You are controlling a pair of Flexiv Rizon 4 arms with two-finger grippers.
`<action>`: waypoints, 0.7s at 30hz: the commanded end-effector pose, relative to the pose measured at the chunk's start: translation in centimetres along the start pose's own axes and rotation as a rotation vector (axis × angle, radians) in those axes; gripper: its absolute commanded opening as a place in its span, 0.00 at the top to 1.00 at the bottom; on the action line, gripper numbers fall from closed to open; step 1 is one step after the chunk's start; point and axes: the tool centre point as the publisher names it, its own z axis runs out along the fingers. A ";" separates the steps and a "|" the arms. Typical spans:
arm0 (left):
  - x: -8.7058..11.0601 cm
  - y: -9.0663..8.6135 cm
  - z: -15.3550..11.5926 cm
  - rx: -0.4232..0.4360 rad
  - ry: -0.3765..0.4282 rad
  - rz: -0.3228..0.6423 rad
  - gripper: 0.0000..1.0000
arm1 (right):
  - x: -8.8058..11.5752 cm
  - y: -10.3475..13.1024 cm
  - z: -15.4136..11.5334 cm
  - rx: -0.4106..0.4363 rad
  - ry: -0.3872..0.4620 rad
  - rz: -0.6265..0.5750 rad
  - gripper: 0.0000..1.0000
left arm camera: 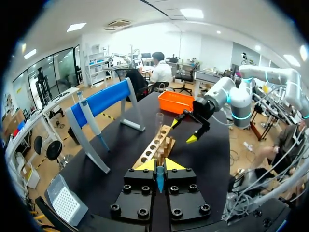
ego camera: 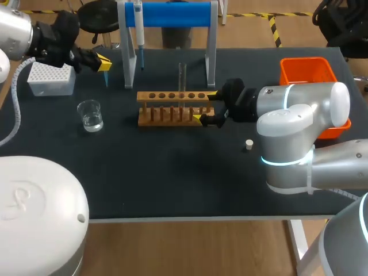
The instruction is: Invert the test tube, pick up the pipette, mount the tip to pipette, aspirate from beaker and dispense into the tube, eject the tip, return the pipette, and cap with the stopper.
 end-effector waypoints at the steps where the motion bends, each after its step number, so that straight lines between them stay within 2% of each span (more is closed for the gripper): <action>1: 0.0 0.0 -0.1 -0.002 0.002 0.000 1.00 | 0.0 0.0 0.0 0.000 0.001 0.000 0.00; 5: 0.0 0.0 -0.1 -0.002 0.002 0.000 1.00 | 0.0 0.0 0.0 0.000 0.001 0.000 0.00; 14: 6.4 -2.4 3.0 0.019 0.069 0.036 1.00 | 0.0 0.0 0.0 0.000 0.001 0.000 0.00; 16: 7.6 -3.0 3.8 0.022 0.088 0.039 1.00 | 0.0 0.0 0.0 0.000 0.001 0.000 0.00; 18: 8.6 -3.7 4.5 -0.010 0.098 0.032 1.00 | 0.0 0.0 0.0 0.000 0.001 0.000 0.00; 21: 9.9 -4.5 5.0 0.008 0.105 0.025 1.00 | 0.0 0.0 0.0 0.000 0.001 0.000 0.00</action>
